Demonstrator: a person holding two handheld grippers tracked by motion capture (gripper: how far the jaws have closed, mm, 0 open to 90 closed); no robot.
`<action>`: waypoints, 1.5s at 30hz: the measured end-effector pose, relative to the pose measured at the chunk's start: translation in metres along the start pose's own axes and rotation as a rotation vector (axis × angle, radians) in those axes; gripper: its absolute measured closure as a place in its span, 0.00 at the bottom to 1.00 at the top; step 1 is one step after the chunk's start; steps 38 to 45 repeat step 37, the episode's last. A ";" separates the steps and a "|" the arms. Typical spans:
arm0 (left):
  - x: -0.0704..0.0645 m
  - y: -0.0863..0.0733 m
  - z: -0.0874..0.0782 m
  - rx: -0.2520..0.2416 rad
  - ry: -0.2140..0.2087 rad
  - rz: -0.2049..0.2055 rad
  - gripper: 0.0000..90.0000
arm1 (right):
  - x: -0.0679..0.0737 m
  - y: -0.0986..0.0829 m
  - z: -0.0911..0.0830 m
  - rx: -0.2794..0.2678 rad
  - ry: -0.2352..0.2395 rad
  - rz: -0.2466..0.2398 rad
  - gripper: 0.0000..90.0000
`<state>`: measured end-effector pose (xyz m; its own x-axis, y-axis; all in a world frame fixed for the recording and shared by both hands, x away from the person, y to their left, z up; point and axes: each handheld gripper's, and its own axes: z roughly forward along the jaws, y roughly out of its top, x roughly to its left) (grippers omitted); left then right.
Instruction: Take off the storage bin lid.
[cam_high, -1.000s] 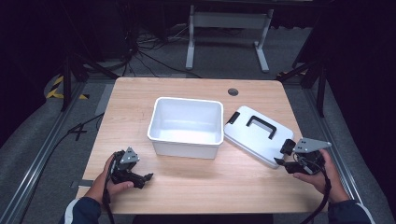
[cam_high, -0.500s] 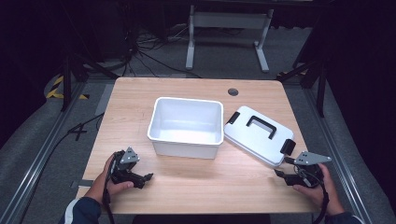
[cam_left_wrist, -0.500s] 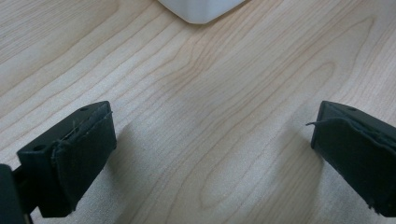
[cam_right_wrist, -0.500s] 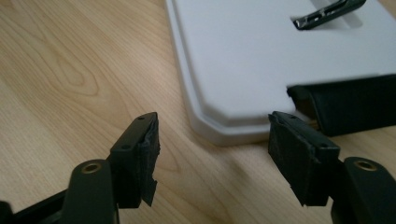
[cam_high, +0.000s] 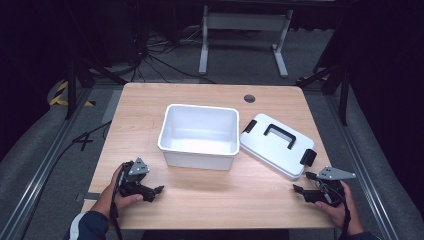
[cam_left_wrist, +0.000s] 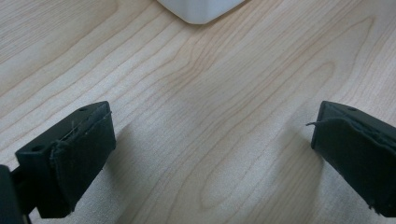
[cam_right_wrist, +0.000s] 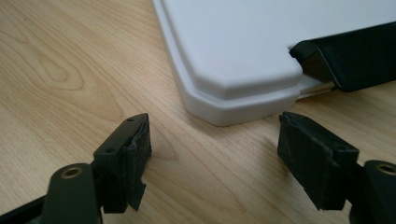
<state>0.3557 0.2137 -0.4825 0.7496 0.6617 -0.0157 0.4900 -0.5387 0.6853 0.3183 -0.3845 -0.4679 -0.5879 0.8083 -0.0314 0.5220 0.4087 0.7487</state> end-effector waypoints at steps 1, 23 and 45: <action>0.000 0.000 0.000 -0.002 0.007 0.005 0.00 | 0.000 0.000 0.000 0.000 0.000 0.000 0.29; -0.001 0.000 0.000 -0.004 0.013 -0.007 0.00 | 0.000 0.000 0.000 0.001 -0.002 0.004 0.28; -0.001 0.000 0.000 -0.003 0.013 -0.007 0.00 | 0.000 0.000 0.000 0.001 -0.003 0.003 0.28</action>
